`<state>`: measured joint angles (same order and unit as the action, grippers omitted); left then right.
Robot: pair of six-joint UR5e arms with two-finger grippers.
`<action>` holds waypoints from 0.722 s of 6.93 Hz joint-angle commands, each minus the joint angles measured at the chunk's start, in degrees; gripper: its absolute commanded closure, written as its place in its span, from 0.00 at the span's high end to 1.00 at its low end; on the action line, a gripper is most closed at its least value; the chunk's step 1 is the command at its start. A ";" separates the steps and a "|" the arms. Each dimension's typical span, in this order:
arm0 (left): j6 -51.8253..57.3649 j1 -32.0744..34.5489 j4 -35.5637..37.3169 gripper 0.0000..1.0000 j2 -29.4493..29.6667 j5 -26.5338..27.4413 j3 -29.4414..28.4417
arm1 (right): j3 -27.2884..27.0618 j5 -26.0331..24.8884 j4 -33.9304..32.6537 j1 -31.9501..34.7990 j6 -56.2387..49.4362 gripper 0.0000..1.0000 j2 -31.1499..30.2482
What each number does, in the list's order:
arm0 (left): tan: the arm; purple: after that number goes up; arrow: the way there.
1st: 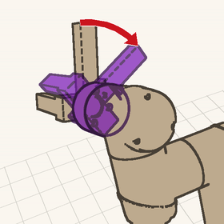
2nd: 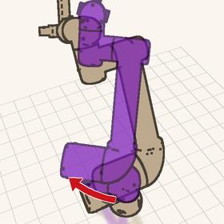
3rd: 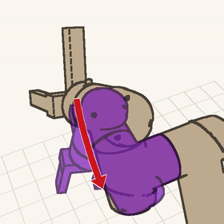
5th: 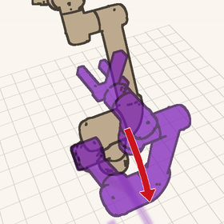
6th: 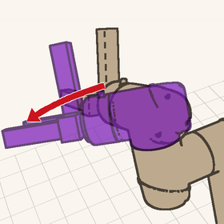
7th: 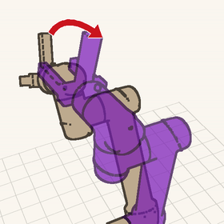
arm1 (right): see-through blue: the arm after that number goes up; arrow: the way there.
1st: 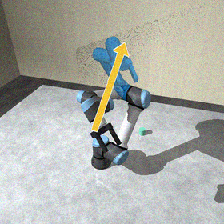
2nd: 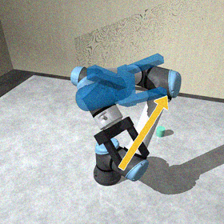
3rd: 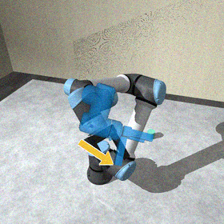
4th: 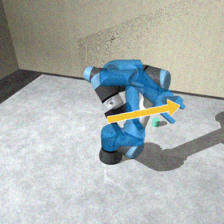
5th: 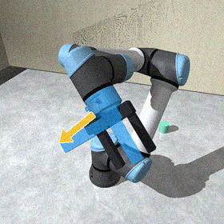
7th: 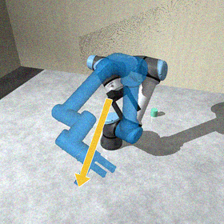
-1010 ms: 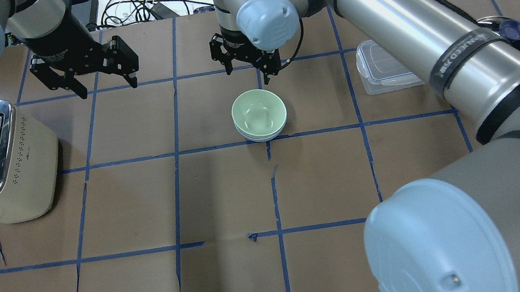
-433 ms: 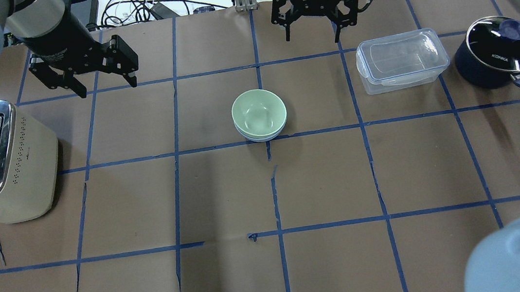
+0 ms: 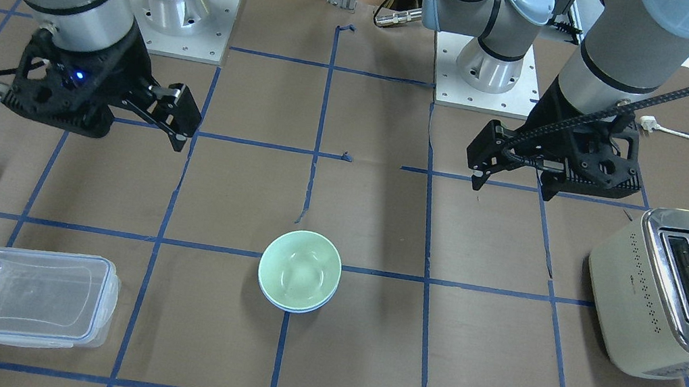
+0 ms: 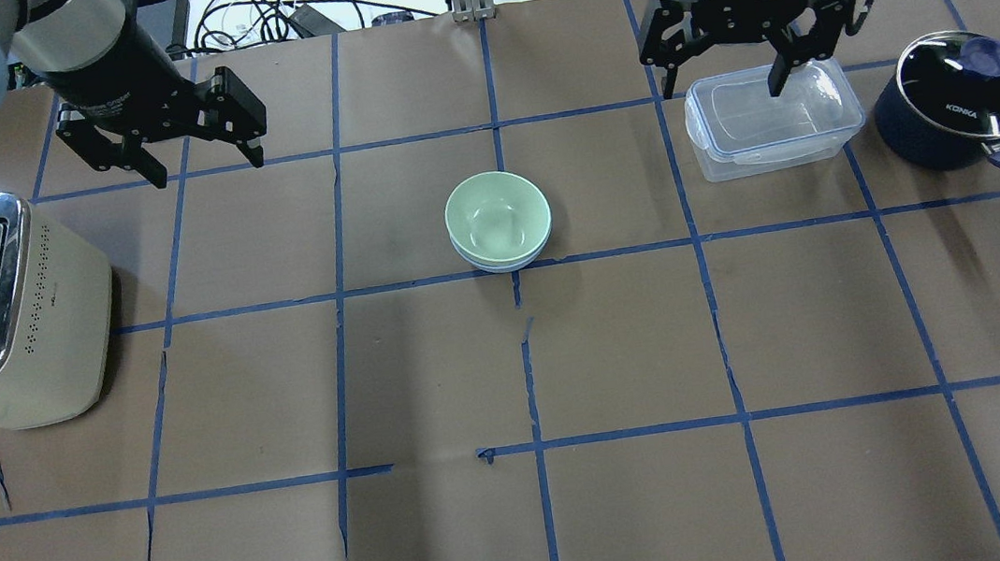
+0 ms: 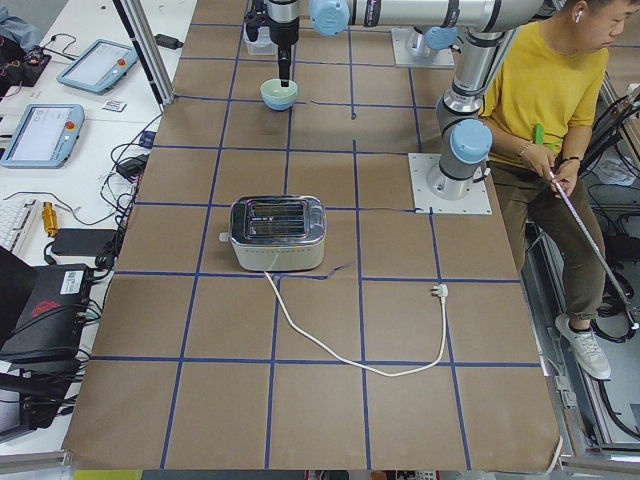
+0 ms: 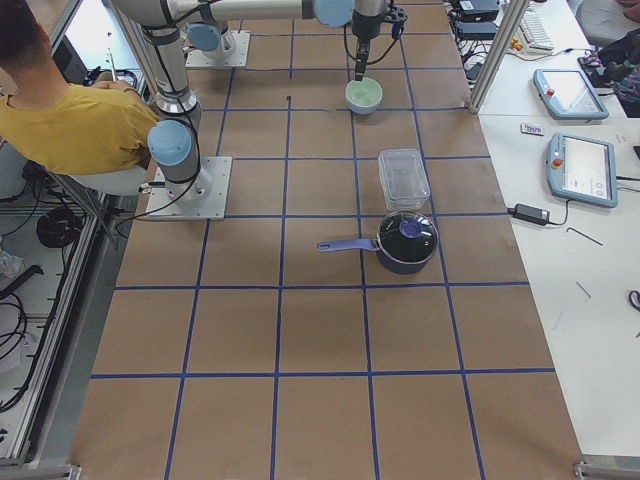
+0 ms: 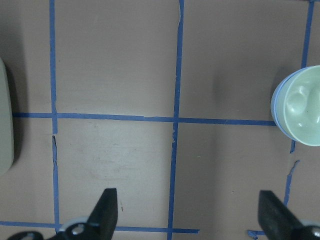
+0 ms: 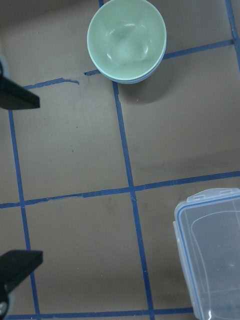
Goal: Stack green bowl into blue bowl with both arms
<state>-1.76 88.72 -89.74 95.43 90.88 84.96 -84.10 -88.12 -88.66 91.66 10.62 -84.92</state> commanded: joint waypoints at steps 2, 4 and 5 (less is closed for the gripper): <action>0.00 -0.04 0.00 1.00 0.19 0.00 0.20 | -4.75 -0.20 0.68 -0.69 -0.34 1.00 -5.87; 0.00 -0.04 0.00 1.00 0.19 0.00 0.12 | -5.98 -2.84 1.92 -0.87 -0.60 1.00 -6.58; 0.00 -0.04 0.00 1.00 0.10 0.00 0.03 | -6.07 -2.76 1.92 -0.78 -0.60 1.00 -6.49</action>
<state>-1.76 88.71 -89.74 95.61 90.88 85.06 -89.87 -90.47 -86.91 90.86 10.07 -91.35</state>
